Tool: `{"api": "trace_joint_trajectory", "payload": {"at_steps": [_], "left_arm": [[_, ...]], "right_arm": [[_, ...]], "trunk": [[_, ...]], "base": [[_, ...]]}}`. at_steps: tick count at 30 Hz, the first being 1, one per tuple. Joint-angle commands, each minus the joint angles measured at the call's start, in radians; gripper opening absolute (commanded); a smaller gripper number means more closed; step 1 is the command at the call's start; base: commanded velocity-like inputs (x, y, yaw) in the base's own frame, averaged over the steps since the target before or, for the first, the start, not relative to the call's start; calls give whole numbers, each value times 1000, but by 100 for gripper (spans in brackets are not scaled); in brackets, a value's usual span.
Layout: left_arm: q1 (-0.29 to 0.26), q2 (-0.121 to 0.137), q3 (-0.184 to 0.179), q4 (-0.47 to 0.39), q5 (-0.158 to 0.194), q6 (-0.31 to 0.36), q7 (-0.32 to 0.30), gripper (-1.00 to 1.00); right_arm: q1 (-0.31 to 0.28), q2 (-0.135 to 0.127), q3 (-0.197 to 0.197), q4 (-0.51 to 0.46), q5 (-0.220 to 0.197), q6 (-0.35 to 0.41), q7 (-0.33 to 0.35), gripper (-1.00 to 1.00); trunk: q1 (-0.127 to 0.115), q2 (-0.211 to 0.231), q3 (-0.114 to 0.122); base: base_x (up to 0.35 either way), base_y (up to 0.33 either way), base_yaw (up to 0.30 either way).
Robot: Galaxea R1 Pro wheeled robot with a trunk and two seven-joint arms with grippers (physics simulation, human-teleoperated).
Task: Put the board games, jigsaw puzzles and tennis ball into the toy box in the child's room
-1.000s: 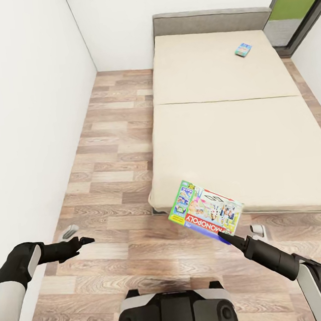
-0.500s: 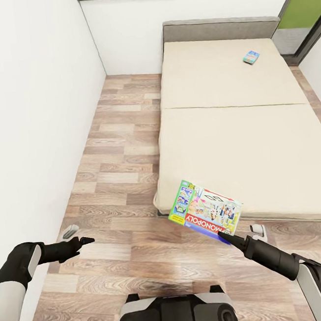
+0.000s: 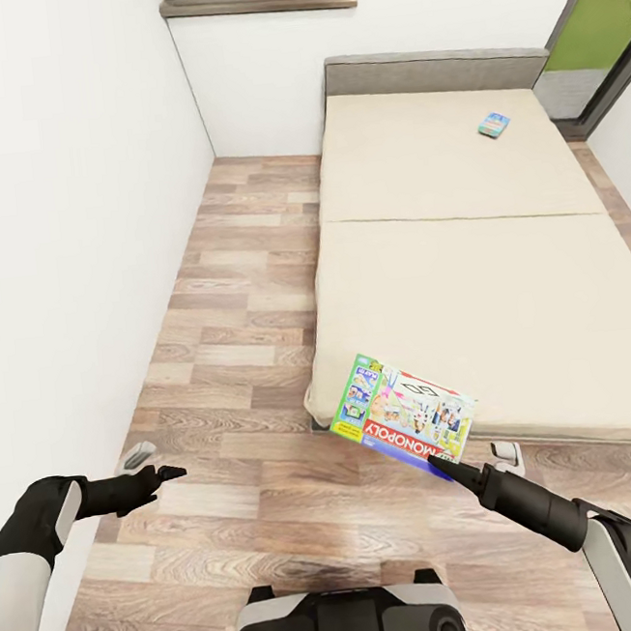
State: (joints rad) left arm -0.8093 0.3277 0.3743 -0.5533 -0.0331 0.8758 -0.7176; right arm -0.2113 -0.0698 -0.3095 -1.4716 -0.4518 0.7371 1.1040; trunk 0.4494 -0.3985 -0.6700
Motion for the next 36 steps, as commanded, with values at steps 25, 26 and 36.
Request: {"api": "trace_joint_trajectory", "payload": {"at_steps": [25, 26, 36], "left_arm": [[-1, -2, 5, 0, -2, 6, -5, 100], [-1, -2, 5, 0, -2, 6, -5, 100], [-1, -3, 5, 0, -2, 6, -5, 100]], "right_arm": [[0, 5, 1, 0, -2, 5, -1, -100], [0, 5, 1, 0, -2, 5, -1, -100], [0, 6, 1, 2, -2, 4, -1, -100]], "trunk": [[1, -1, 27], [1, -1, 27], [1, -1, 27]], "base": [[0, 0, -42], [0, 0, -1], [0, 0, 0]]}}
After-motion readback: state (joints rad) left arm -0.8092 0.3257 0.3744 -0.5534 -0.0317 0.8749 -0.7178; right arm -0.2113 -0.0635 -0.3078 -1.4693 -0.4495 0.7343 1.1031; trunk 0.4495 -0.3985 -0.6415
